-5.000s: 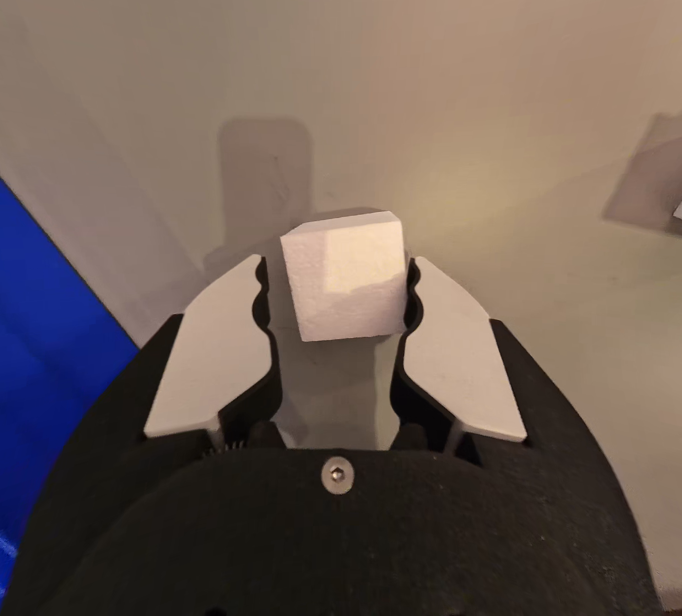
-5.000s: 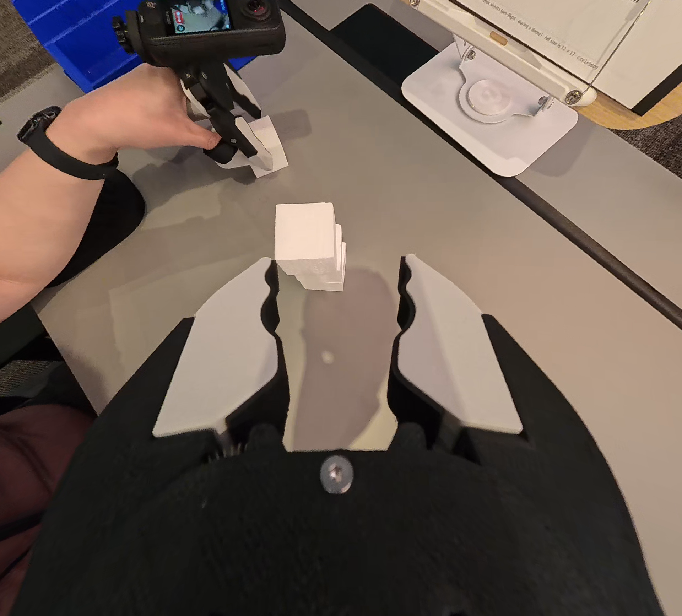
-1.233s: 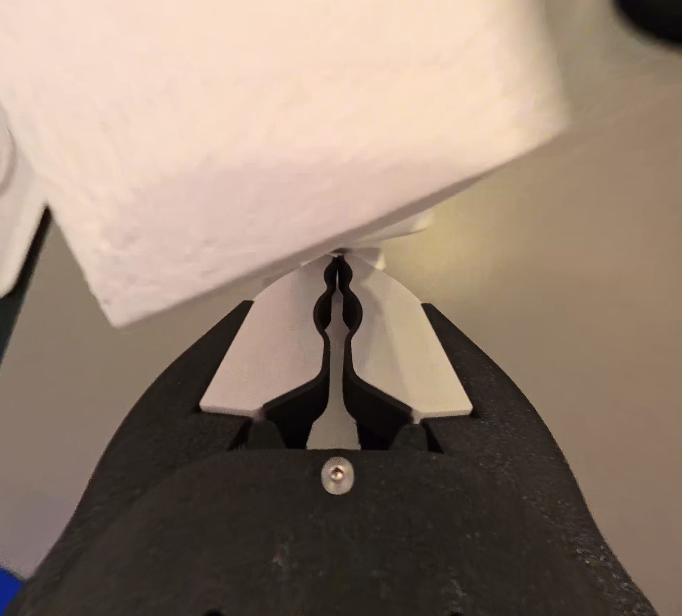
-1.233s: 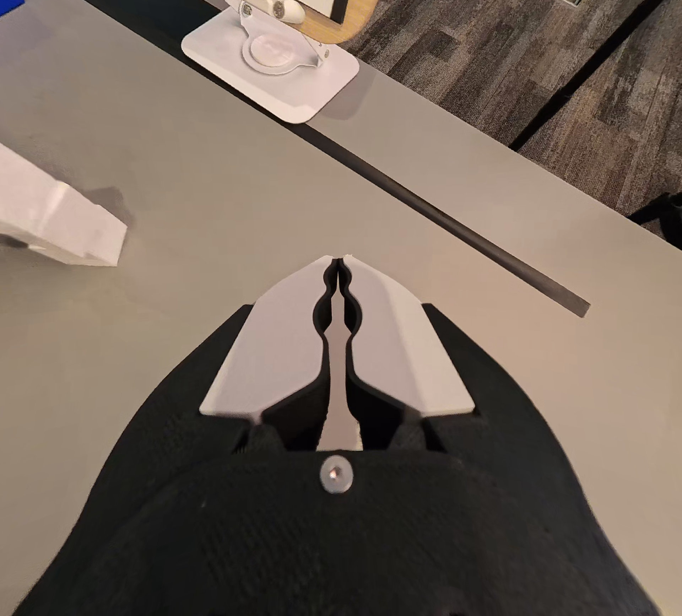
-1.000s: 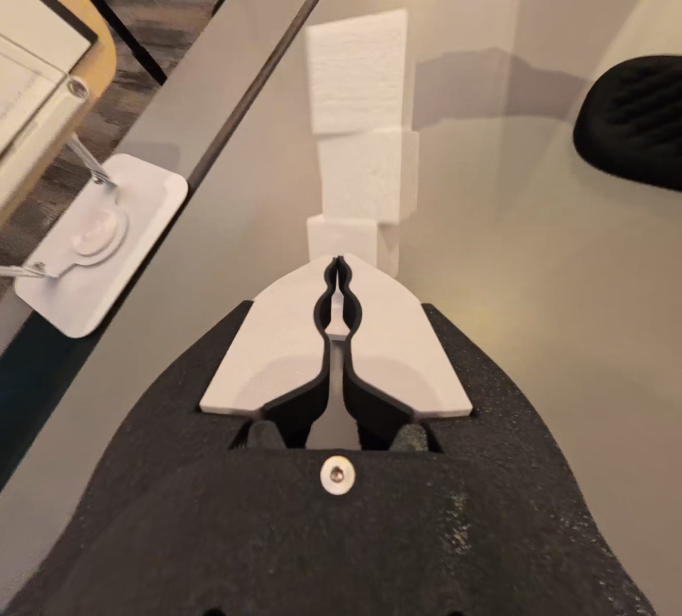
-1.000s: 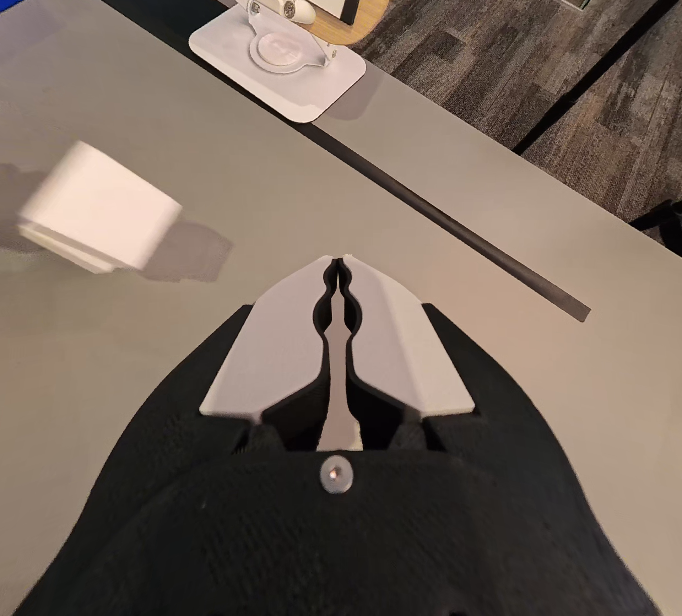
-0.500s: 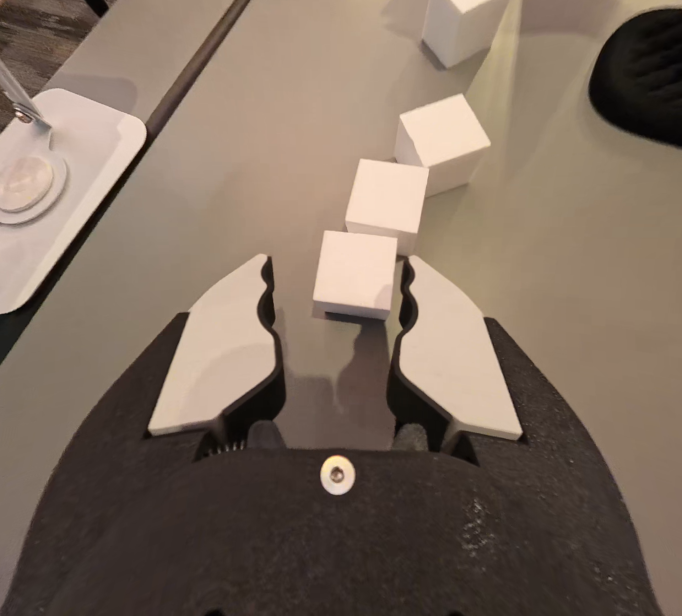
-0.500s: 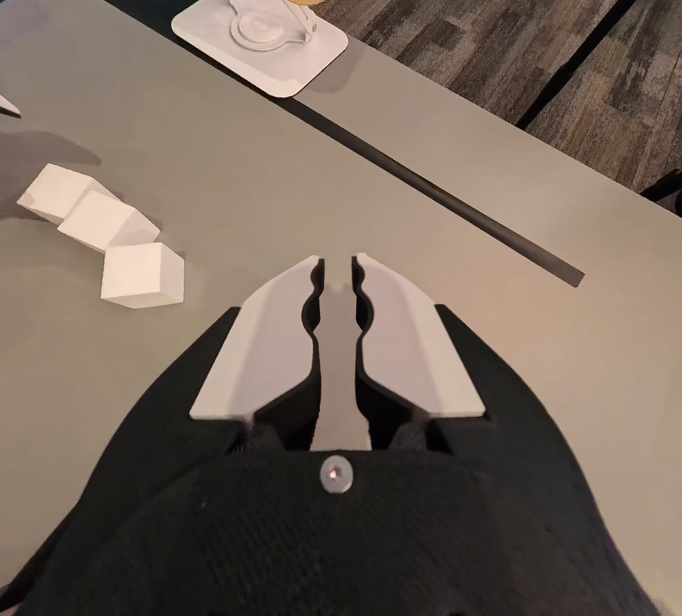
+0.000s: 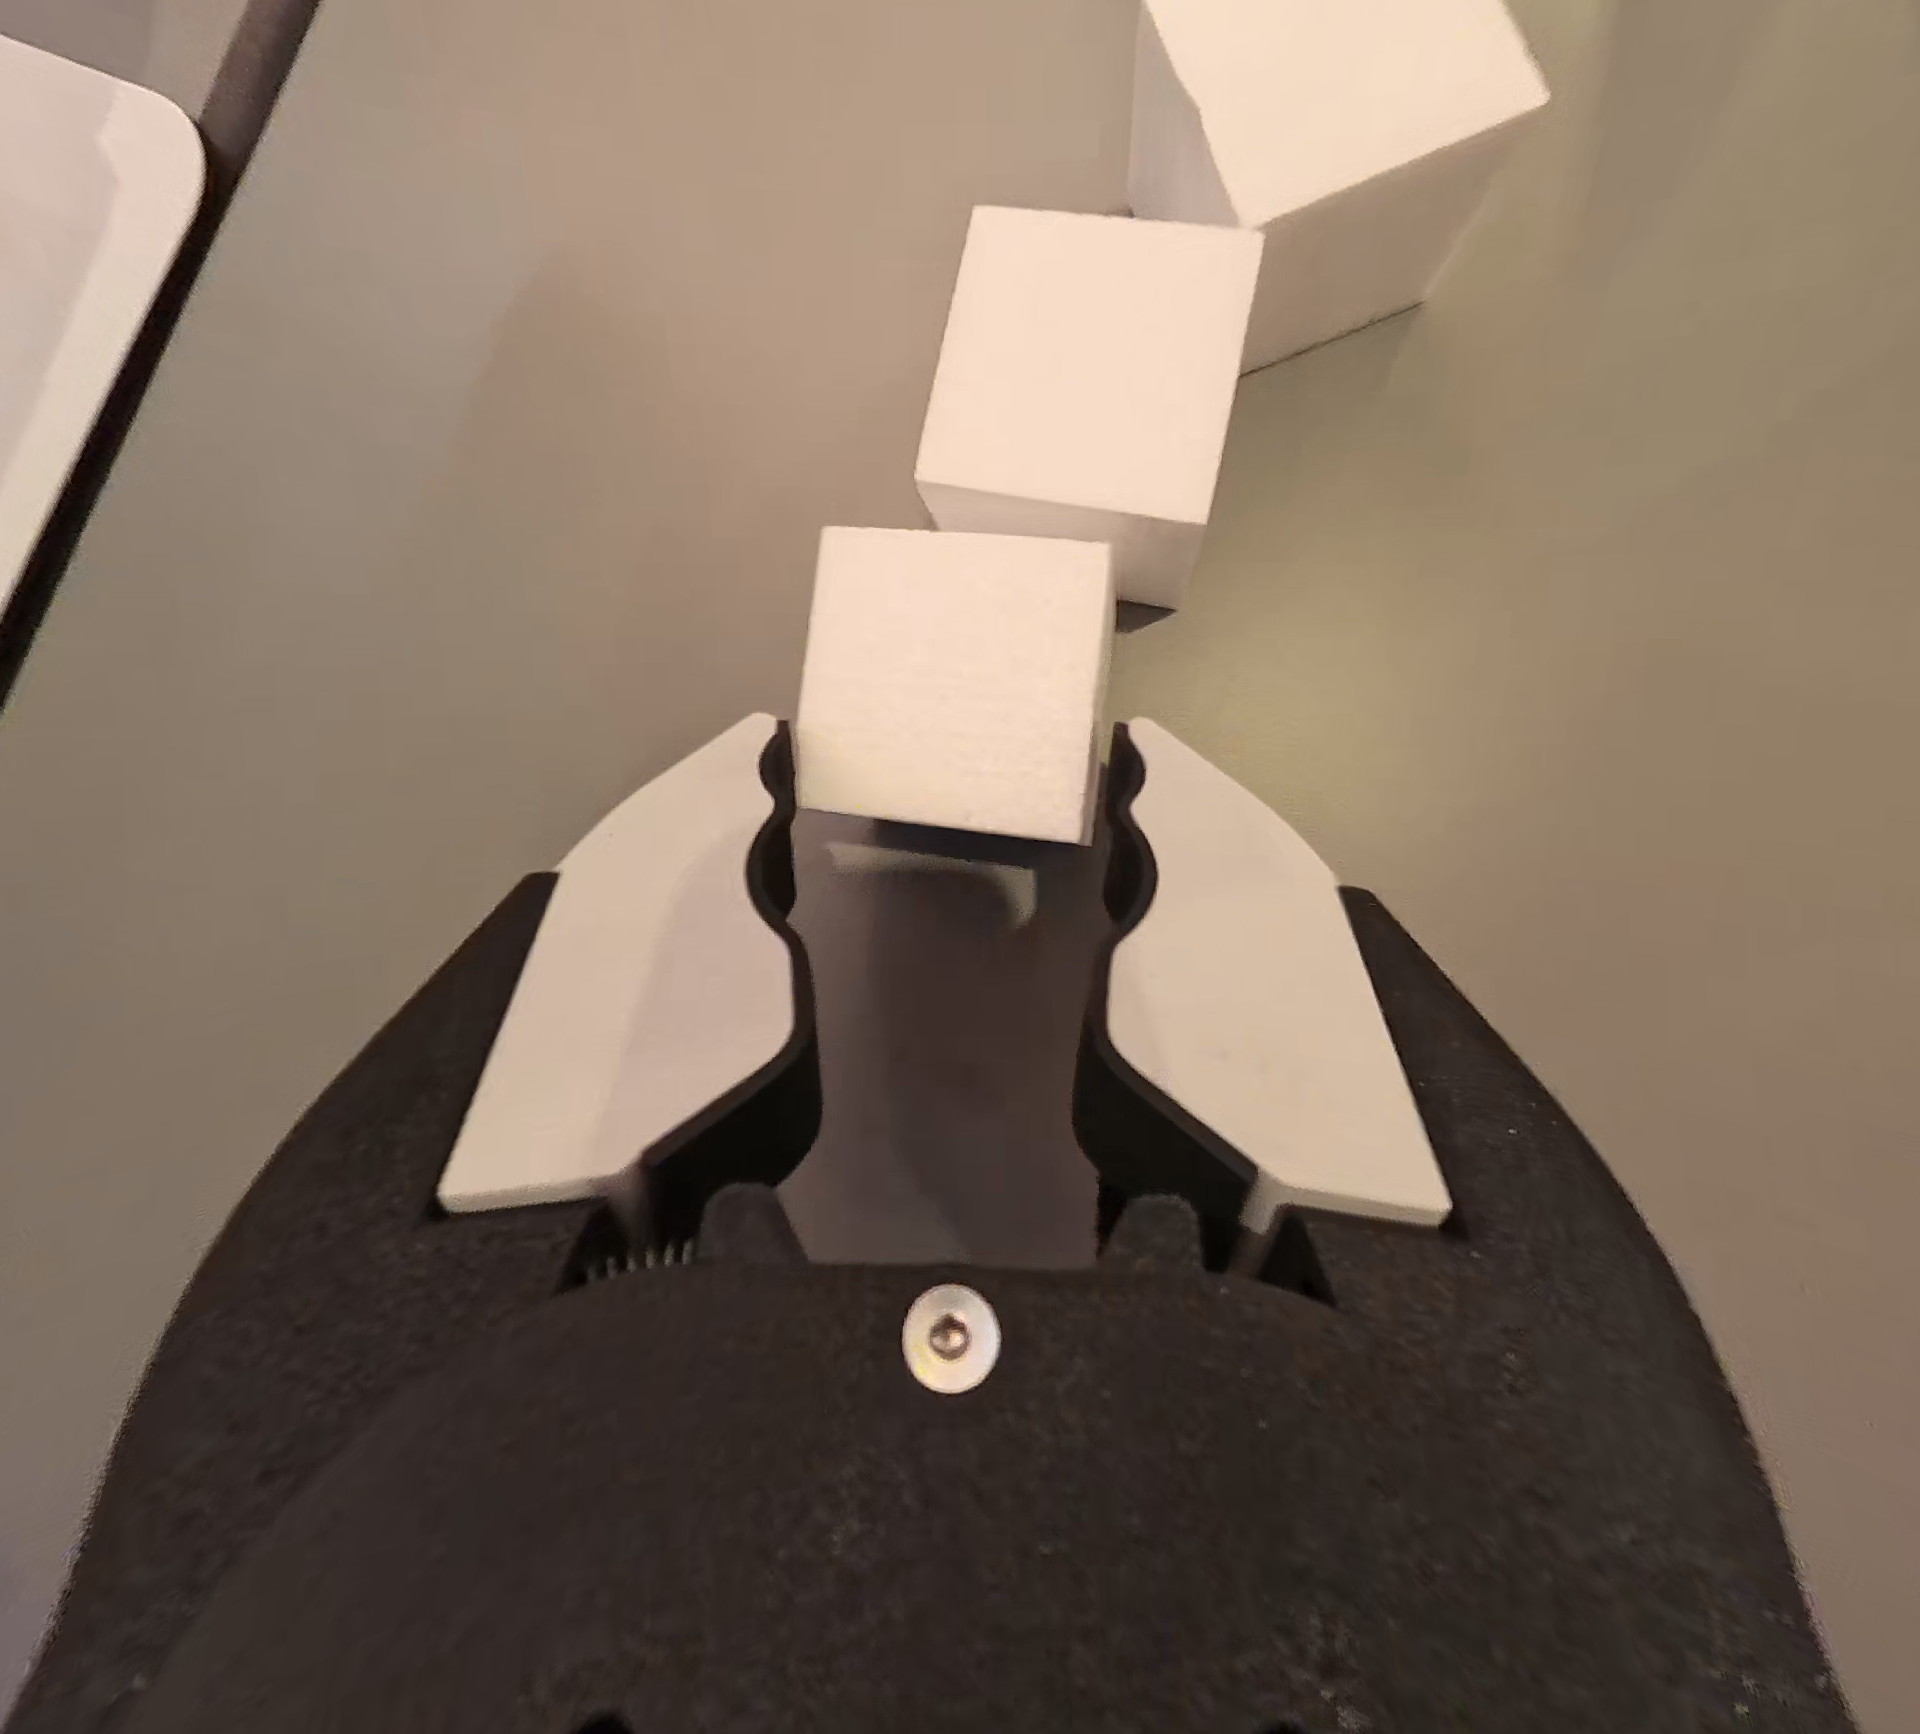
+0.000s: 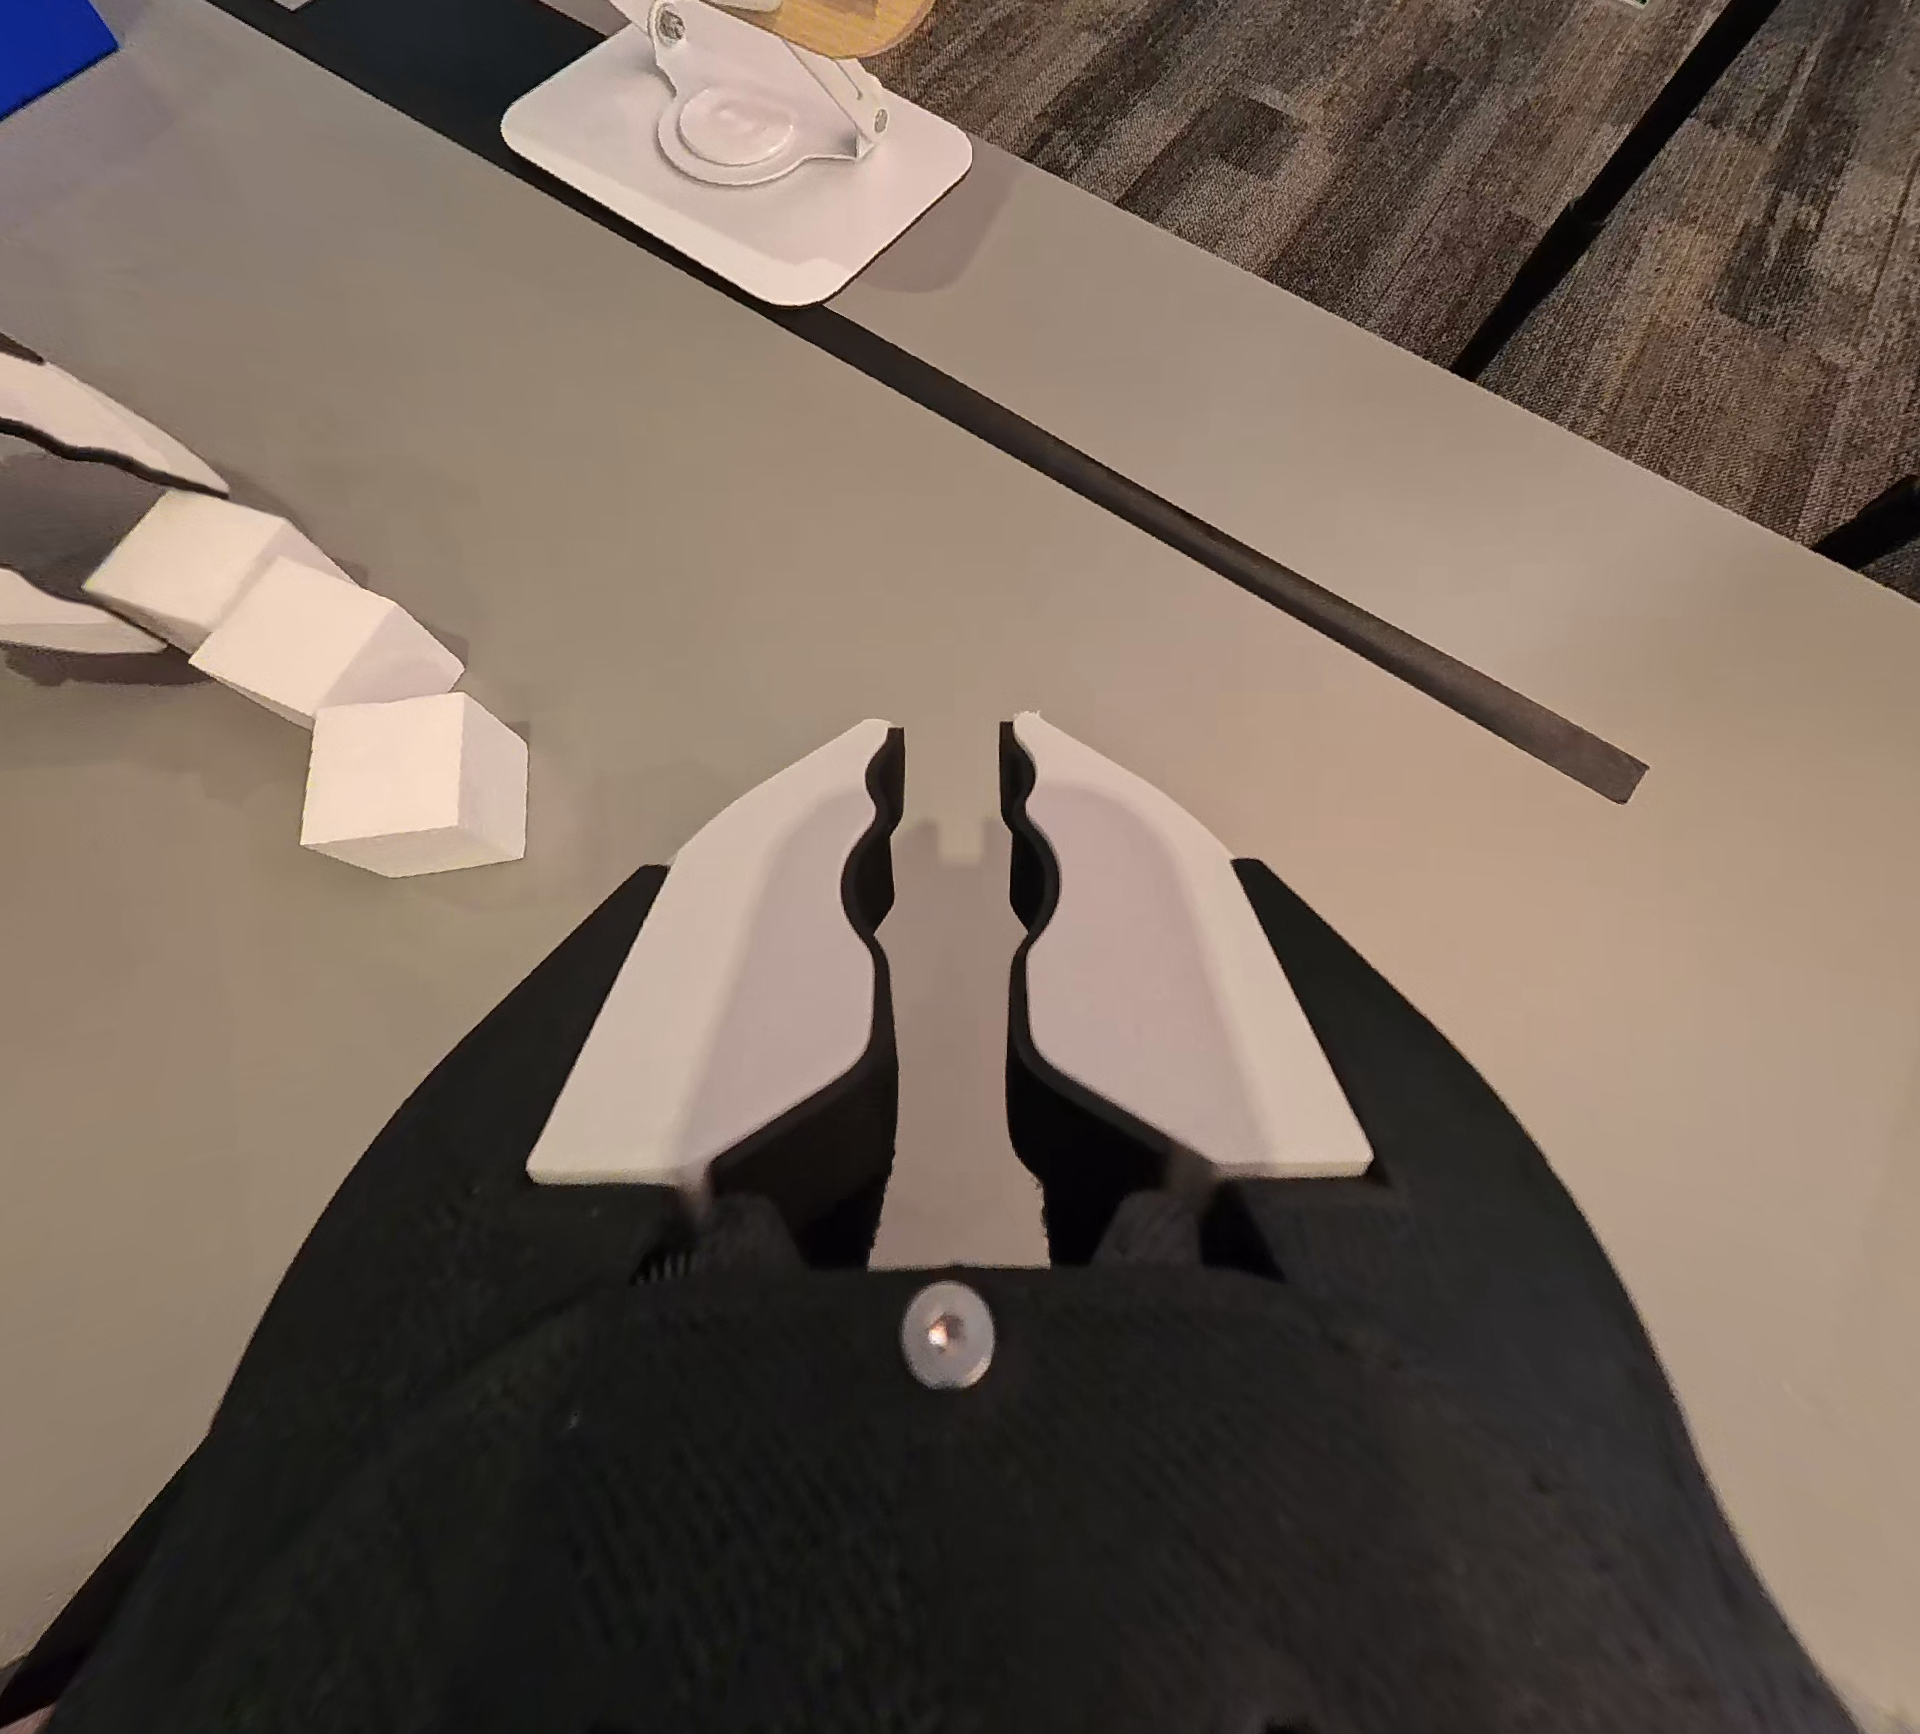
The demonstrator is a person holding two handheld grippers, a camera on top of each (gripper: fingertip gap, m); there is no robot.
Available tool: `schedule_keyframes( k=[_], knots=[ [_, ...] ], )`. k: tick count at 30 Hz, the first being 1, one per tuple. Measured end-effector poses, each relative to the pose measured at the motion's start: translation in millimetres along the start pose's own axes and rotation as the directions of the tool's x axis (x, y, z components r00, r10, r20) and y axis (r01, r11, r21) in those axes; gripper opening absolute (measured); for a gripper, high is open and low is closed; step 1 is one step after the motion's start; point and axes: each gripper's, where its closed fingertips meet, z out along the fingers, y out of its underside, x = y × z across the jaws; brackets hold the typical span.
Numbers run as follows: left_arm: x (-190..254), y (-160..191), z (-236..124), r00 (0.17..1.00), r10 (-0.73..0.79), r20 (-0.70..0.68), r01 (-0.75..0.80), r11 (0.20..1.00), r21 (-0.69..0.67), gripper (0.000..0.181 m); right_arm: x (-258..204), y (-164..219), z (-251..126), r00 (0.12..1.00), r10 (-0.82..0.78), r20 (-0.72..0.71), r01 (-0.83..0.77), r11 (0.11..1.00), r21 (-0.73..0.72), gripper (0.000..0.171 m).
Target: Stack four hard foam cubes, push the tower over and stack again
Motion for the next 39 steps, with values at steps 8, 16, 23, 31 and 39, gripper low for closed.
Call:
schedule_keyframes(
  k=[8,16,23,31,39],
  knots=[
    [-17.2,-17.9,-24.8,0.997,0.024,0.069,-0.028,0.999,0.047,0.054,0.8,0.4,-0.9,1.000,0.004,0.002,-0.004,1.000,0.002,0.018],
    [4.0,-74.9,-38.2,1.000,0.022,0.011,-0.024,0.987,0.161,0.054,-3.2,0.5,6.8,1.000,-0.010,0.002,0.010,0.999,-0.031,0.018],
    [11.0,-82.6,-17.9,0.996,0.092,-0.008,-0.091,0.993,0.079,0.054,-8.9,1.5,13.0,1.000,-0.028,0.011,0.028,0.998,-0.061,0.018],
    [11.2,-78.5,-14.0,0.995,0.103,-0.016,-0.102,0.993,0.067,0.054,-12.1,3.0,20.6,0.999,-0.036,0.019,0.038,0.995,-0.091,0.018],
    [13.2,-74.5,-6.9,0.991,0.133,-0.008,-0.133,0.990,0.044,0.054,-15.1,4.0,23.5,0.999,-0.037,0.029,0.040,0.994,-0.103,0.018]
  ],
)
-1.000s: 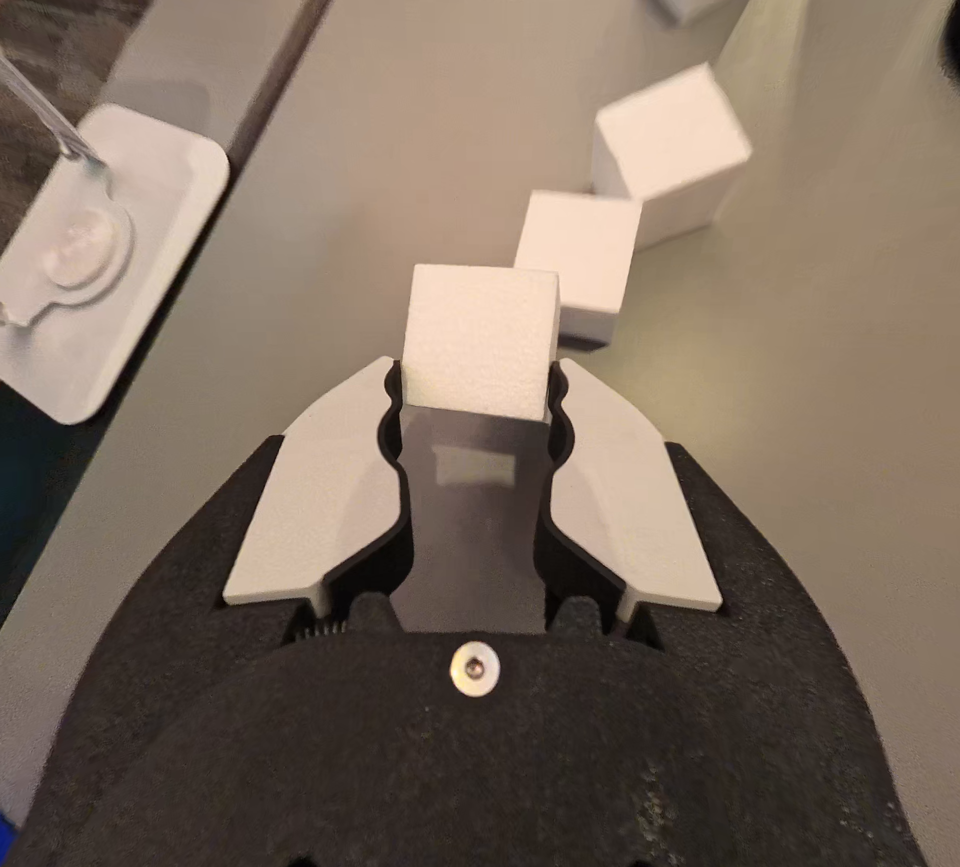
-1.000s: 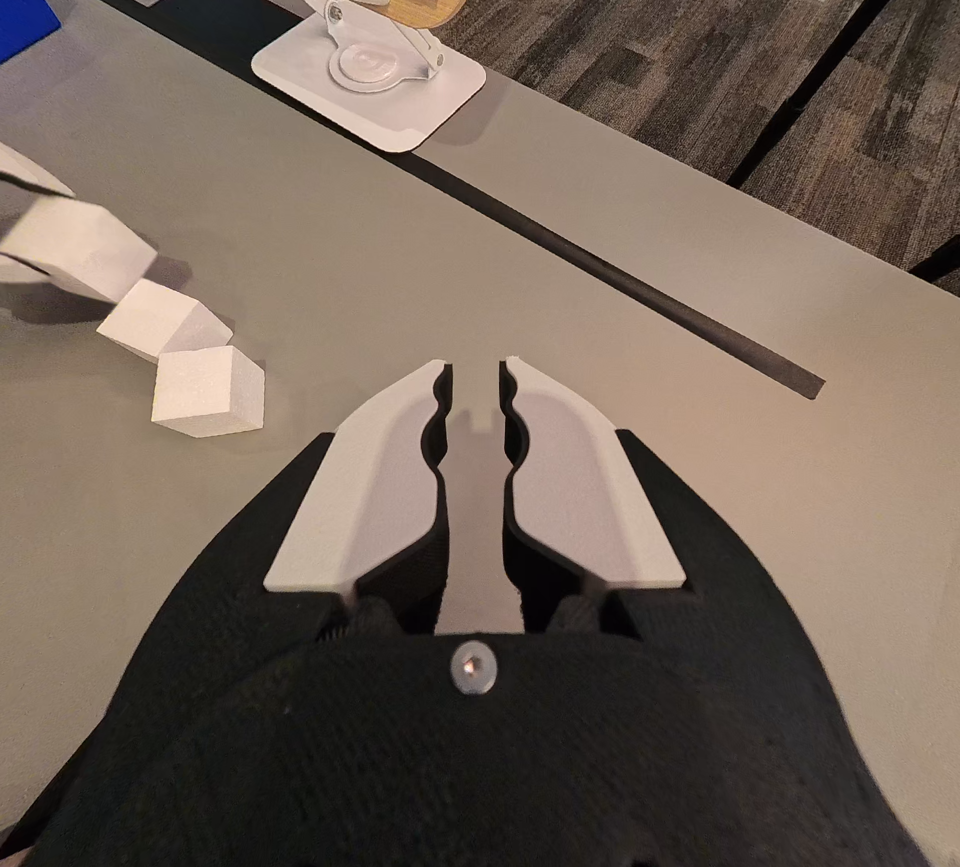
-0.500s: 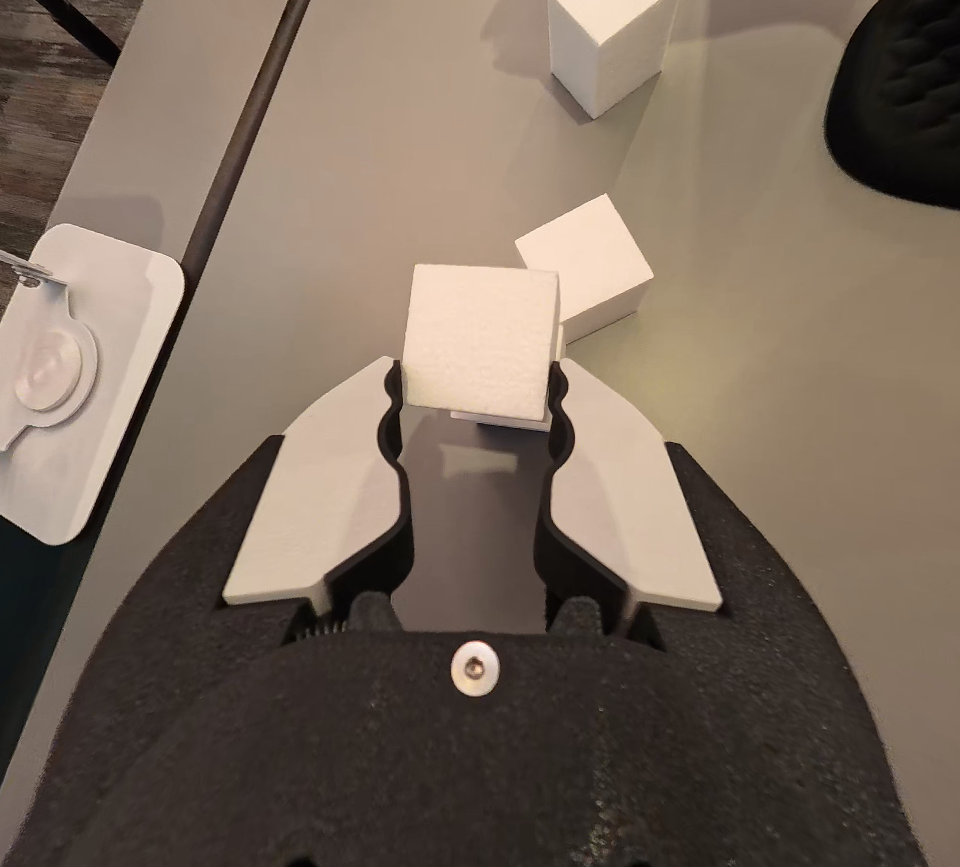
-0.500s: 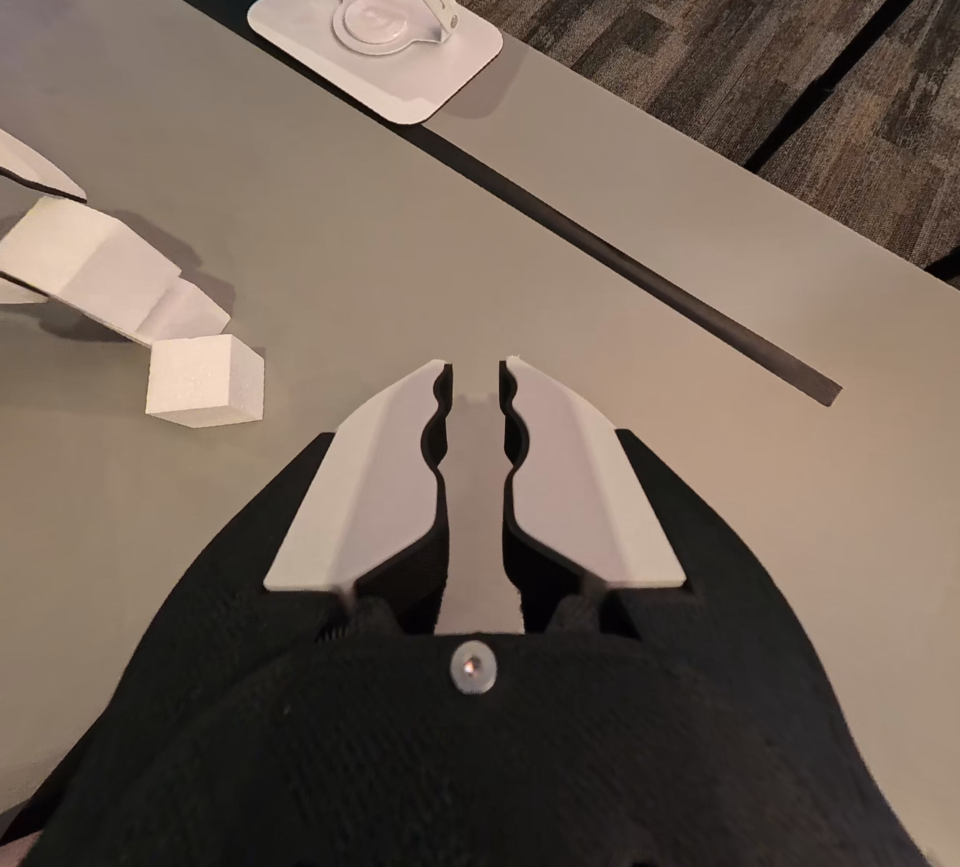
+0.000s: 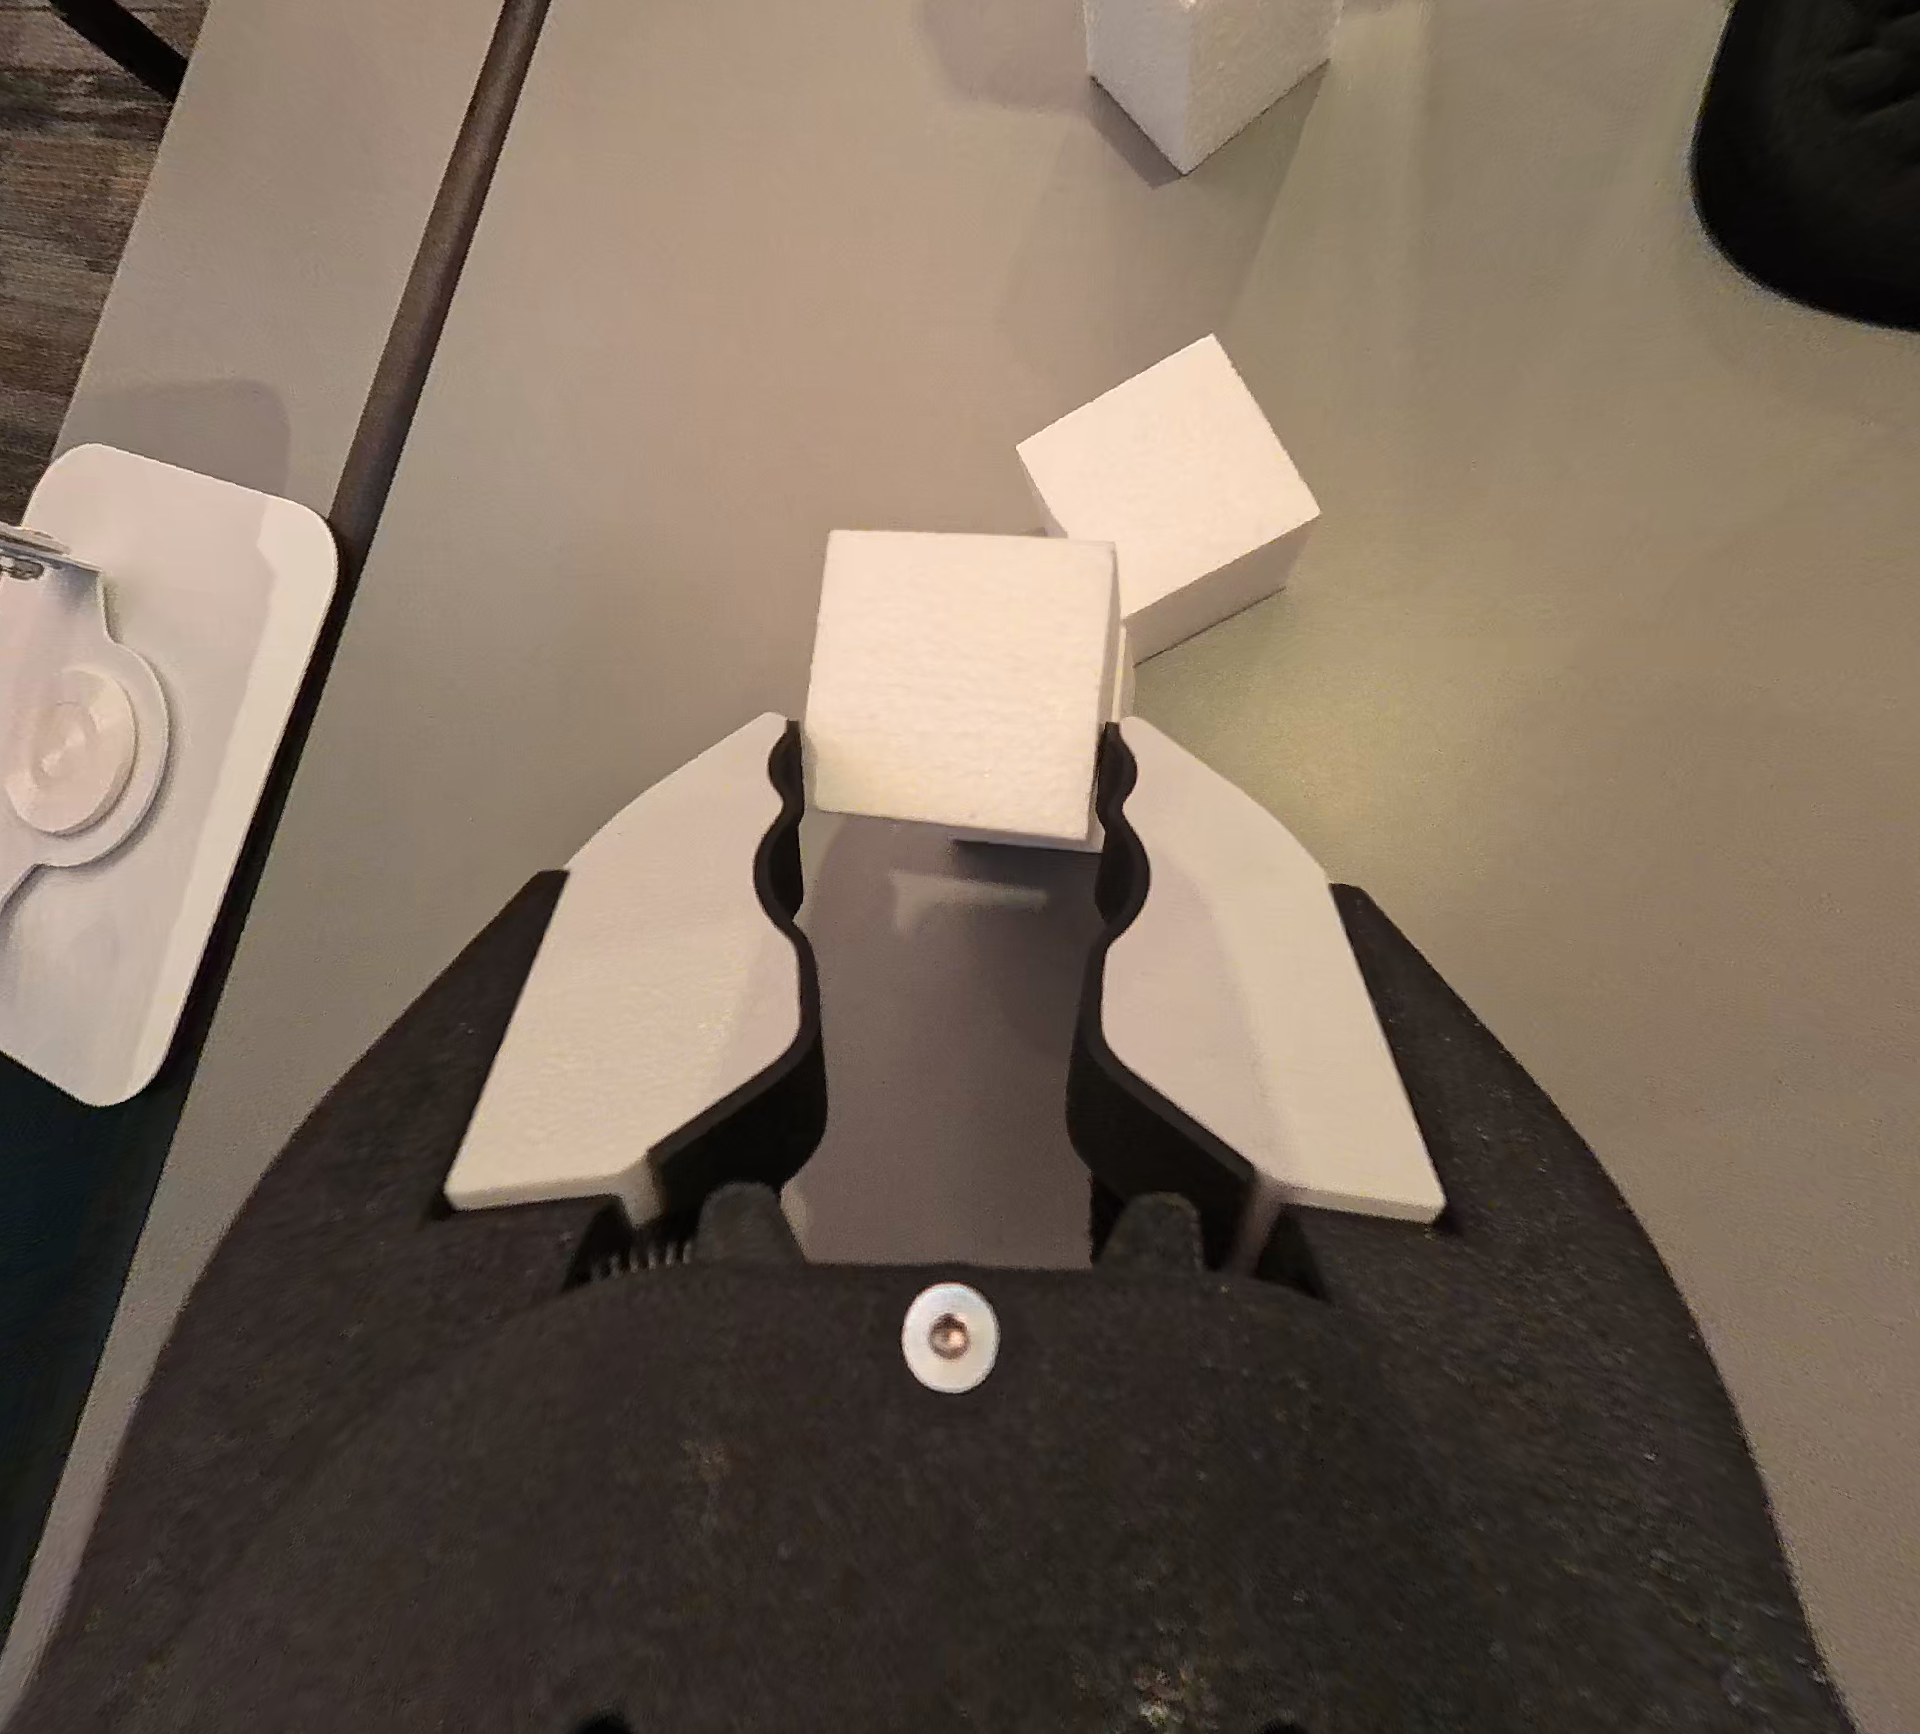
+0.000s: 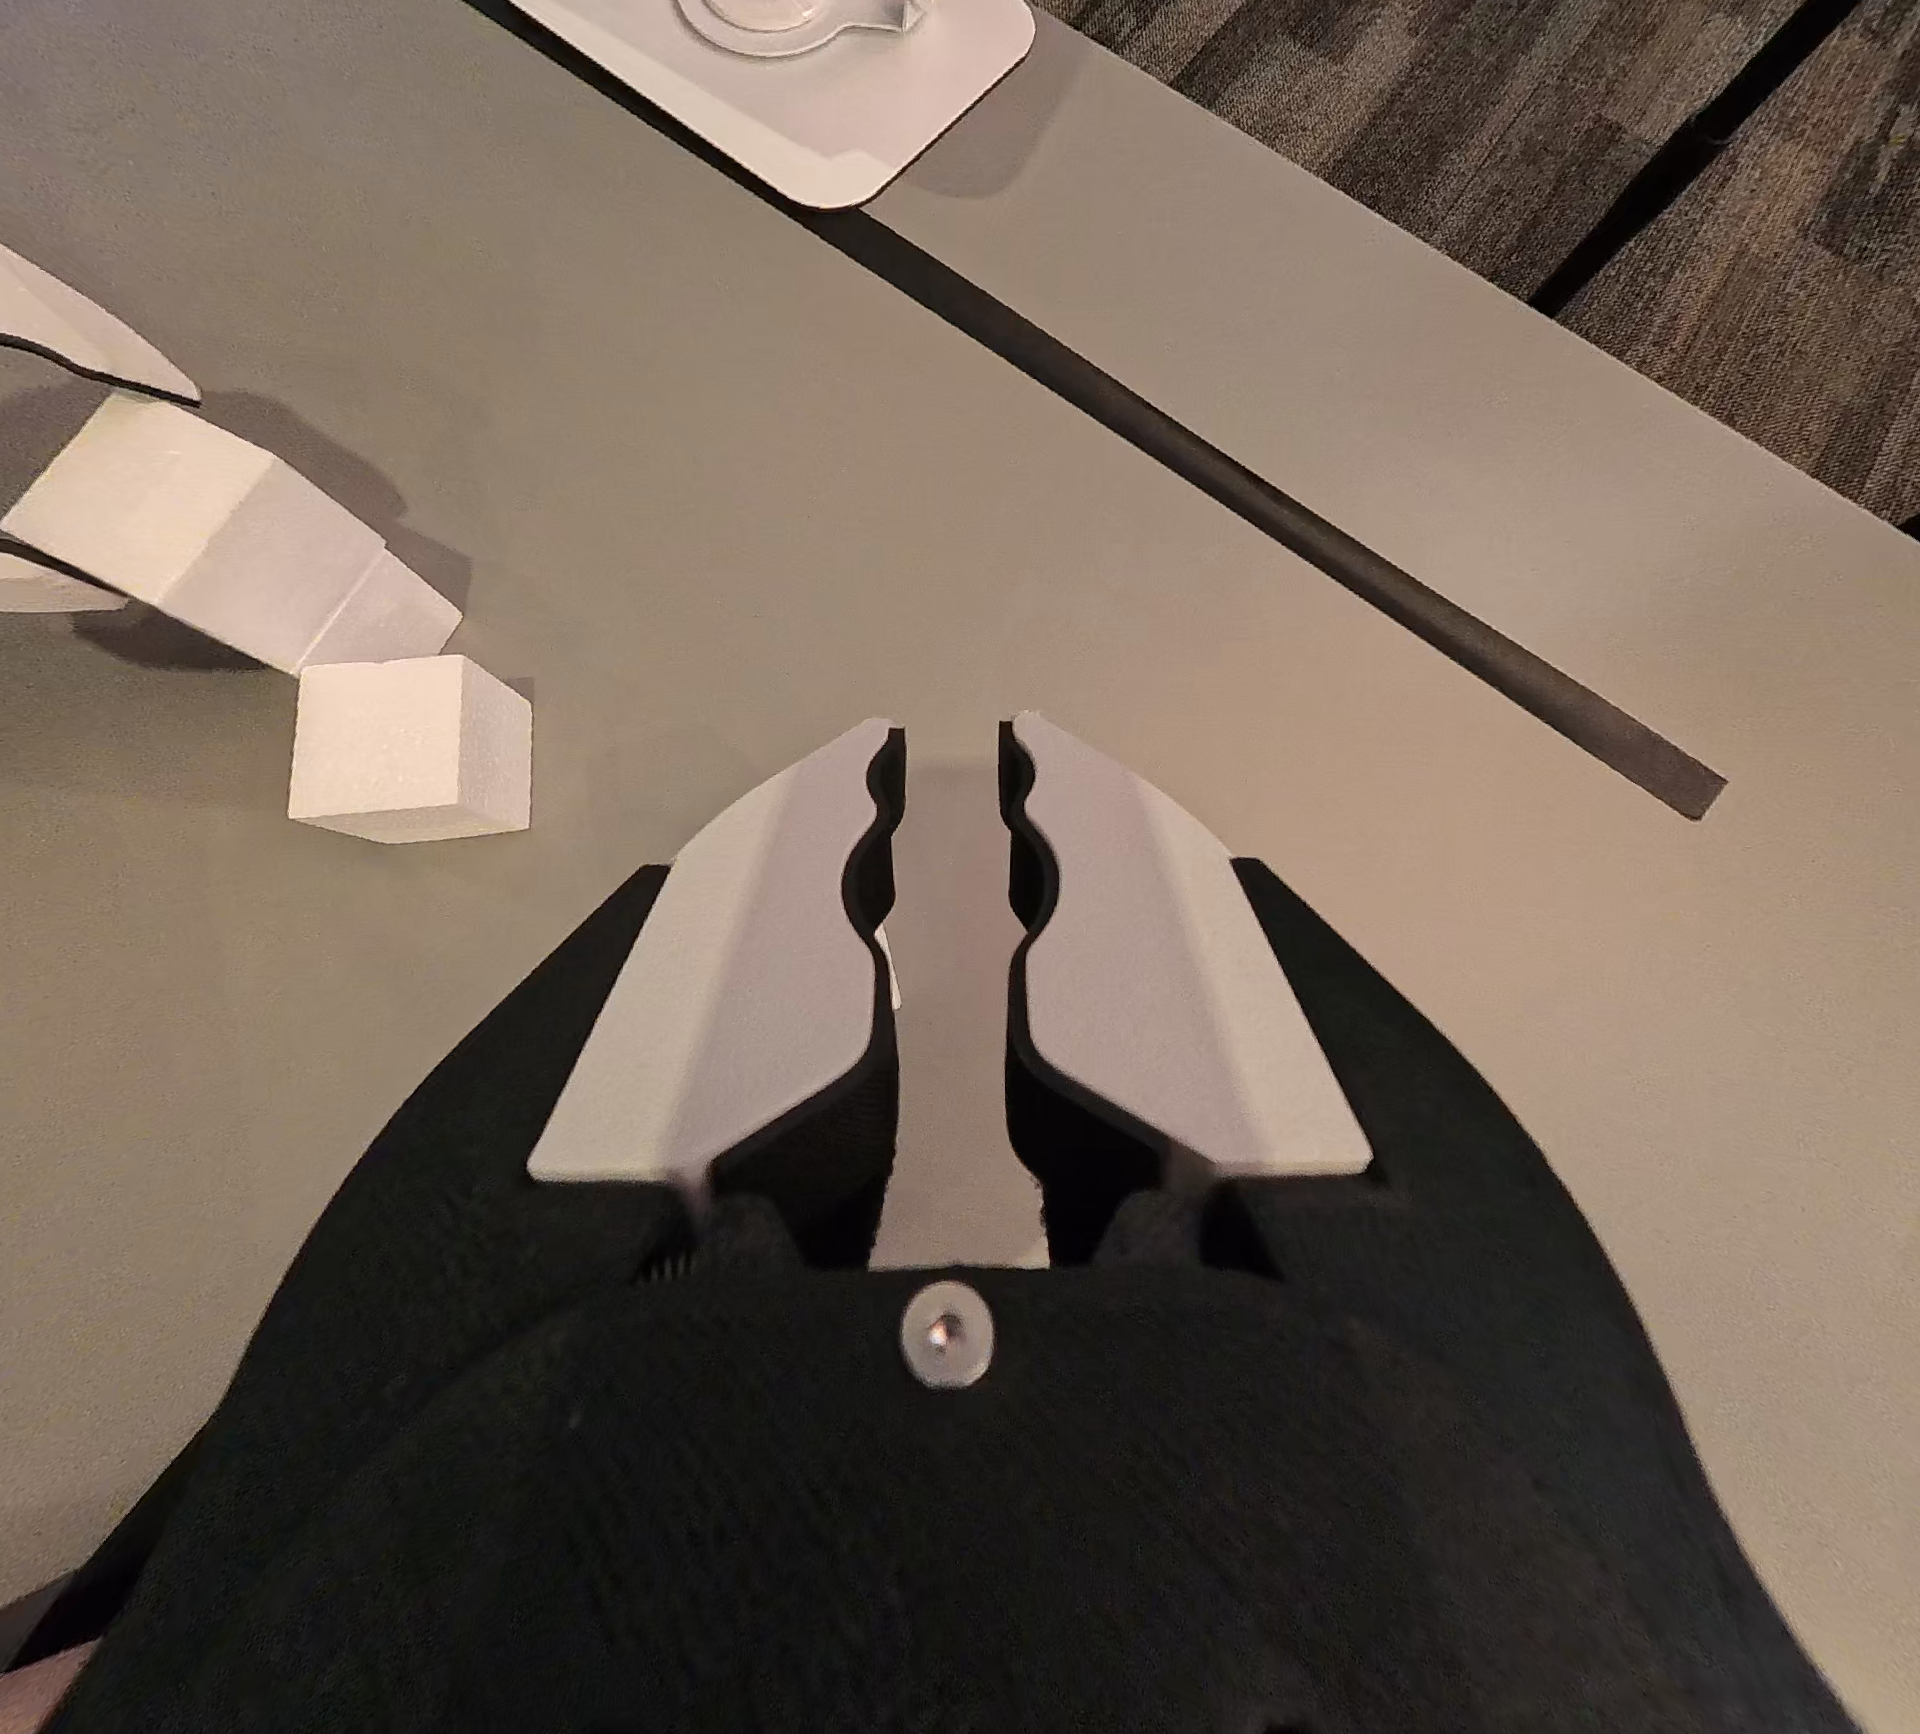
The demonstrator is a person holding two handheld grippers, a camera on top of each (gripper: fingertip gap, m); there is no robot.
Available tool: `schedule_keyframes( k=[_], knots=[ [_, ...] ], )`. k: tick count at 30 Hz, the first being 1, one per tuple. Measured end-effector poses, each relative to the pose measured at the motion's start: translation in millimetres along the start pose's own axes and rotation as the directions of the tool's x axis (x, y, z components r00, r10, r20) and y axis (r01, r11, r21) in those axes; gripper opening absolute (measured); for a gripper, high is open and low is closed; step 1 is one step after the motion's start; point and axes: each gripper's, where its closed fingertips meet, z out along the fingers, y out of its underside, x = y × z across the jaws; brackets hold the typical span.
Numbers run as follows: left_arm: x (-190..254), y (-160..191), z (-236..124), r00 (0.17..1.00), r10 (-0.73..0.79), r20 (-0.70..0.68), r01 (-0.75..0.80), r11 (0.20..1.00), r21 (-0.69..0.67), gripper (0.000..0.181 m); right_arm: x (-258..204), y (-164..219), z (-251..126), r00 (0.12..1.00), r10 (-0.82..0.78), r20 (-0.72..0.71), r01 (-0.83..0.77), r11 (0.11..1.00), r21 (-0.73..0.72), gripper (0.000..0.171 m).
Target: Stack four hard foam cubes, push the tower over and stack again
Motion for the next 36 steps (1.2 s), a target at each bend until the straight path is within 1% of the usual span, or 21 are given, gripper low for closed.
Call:
schedule_keyframes(
  k=[3,5,6,9,12,16,18,20,23,26,29,31,36],
  knots=[
    [2.4,-2.0,1.1,1.000,-0.010,-0.012,0.010,1.000,0.011,0.055,-0.3,2.1,2.7,1.000,0.005,0.005,-0.004,1.000,-0.012,0.018],
    [-4.2,-0.5,-0.1,0.999,-0.017,0.030,0.017,1.000,-0.002,0.066,0.8,4.1,4.5,1.000,0.010,0.007,-0.010,1.000,-0.019,0.019],
    [-6.8,0.2,-2.0,0.999,-0.017,0.044,0.017,1.000,-0.007,0.068,1.3,5.1,5.3,1.000,0.014,0.007,-0.014,1.000,-0.022,0.020],
    [-7.5,-3.3,-10.1,0.999,-0.025,0.036,0.024,0.999,0.030,0.063,2.0,6.5,6.2,1.000,0.020,0.011,-0.020,1.000,-0.020,0.020],
    [-6.0,-3.0,-17.2,0.999,-0.036,0.018,0.035,0.999,0.036,0.064,0.9,8.6,5.9,0.999,0.025,0.022,-0.024,0.999,-0.021,0.022],
    [5.0,-11.3,-36.9,0.998,-0.044,-0.053,0.049,0.995,0.091,0.066,-6.8,16.1,4.4,0.998,-0.009,0.058,0.011,0.999,-0.034,0.032],
    [0.3,-19.2,-55.0,0.998,-0.053,-0.038,0.058,0.988,0.146,0.064,-14.4,24.5,3.6,0.995,-0.028,0.097,0.034,0.998,-0.054,0.038],
    [-7.8,-24.7,-77.2,0.997,-0.071,-0.015,0.072,0.978,0.197,0.063,-23.9,39.7,4.1,0.988,-0.046,0.145,0.063,0.992,-0.109,0.044],
    [-20.3,-25.6,-110.7,0.995,-0.100,0.018,0.092,0.962,0.259,0.062,-37.9,67.9,10.2,0.975,-0.083,0.205,0.131,0.964,-0.230,0.057],
    [-33.7,-21.2,-140.0,0.989,-0.132,0.061,0.107,0.946,0.307,0.061,-48.2,88.4,21.4,0.968,-0.056,0.245,0.143,0.925,-0.352,0.066],
    [-45.1,-15.1,-162.5,0.982,-0.171,0.082,0.133,0.928,0.348,0.060,-47.8,98.9,33.6,0.973,-0.073,0.220,0.165,0.883,-0.439,0.067],
    [-51.1,-10.4,-173.3,0.977,-0.192,0.091,0.147,0.920,0.364,0.060,-49.0,103.3,40.6,0.972,-0.092,0.218,0.188,0.861,-0.472,0.066],
    [-62.3,-3.4,-188.7,0.968,-0.225,0.113,0.165,0.905,0.392,0.059,-46.1,115.3,52.5,0.972,-0.117,0.203,0.211,0.812,-0.544,0.065]
  ],
)
